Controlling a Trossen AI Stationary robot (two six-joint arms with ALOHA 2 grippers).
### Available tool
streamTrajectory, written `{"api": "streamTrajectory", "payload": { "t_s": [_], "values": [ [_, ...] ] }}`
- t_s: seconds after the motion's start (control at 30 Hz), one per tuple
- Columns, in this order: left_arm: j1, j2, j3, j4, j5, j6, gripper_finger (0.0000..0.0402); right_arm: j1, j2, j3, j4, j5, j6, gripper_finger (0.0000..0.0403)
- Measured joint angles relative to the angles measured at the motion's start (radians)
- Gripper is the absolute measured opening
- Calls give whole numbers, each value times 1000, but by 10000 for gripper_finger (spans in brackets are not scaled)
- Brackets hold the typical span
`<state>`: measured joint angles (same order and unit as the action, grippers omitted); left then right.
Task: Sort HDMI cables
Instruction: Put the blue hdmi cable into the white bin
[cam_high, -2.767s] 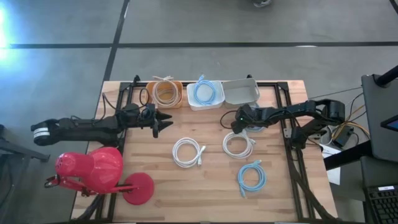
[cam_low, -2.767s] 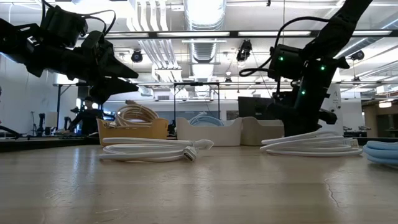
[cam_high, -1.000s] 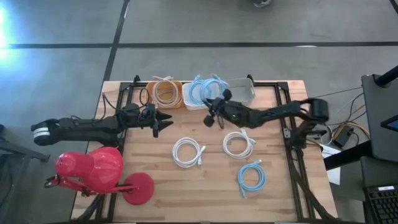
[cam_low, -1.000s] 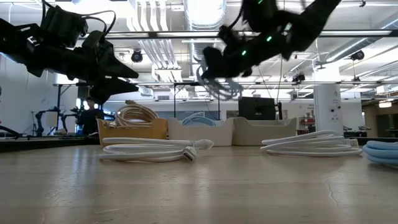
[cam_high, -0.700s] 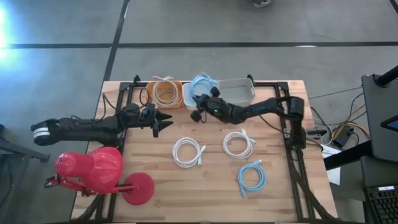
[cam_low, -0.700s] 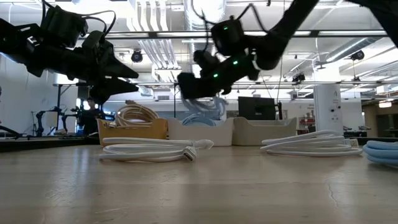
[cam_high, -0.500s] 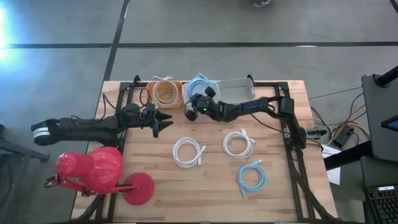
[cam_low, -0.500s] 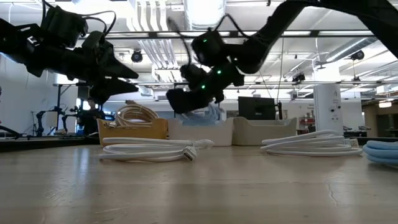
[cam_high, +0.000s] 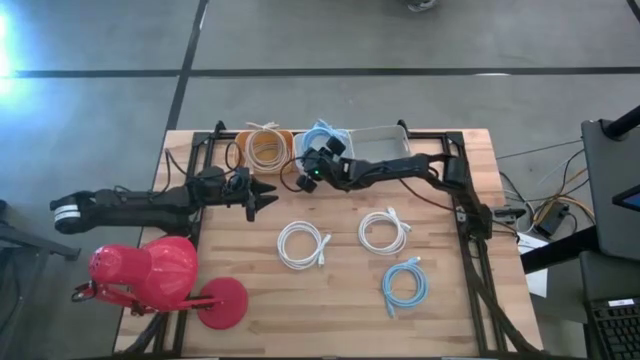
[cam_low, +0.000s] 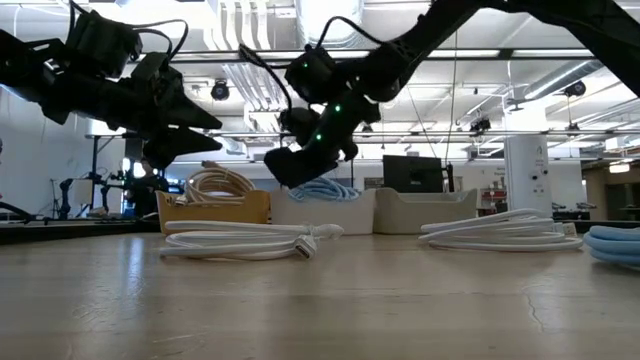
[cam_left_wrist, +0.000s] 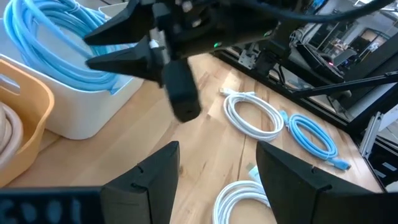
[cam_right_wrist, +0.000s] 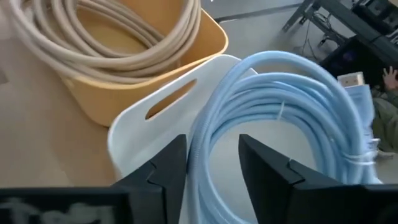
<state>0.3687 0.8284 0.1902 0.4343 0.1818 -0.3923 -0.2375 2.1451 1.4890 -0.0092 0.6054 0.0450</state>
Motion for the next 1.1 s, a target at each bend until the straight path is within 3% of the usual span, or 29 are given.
{"api": "streamTrajectory", "payload": {
  "t_s": [0.5, 0.77, 0.9, 1.1],
  "values": [
    [0, 0, 0, -13, 0, 0, 213, 133, -274, -55, -528, -3, 226, 146],
    [0, 0, 0, -23, 0, 0, 213, 278, -514, -221, -777, -49, 533, 148],
    [-1, 0, 0, -26, 0, -1, 213, 367, -649, -379, -769, -163, 749, 146],
    [-1, 0, 0, -25, 0, -3, 213, 487, -778, -640, -581, -185, 1052, 137]
  ]
}}
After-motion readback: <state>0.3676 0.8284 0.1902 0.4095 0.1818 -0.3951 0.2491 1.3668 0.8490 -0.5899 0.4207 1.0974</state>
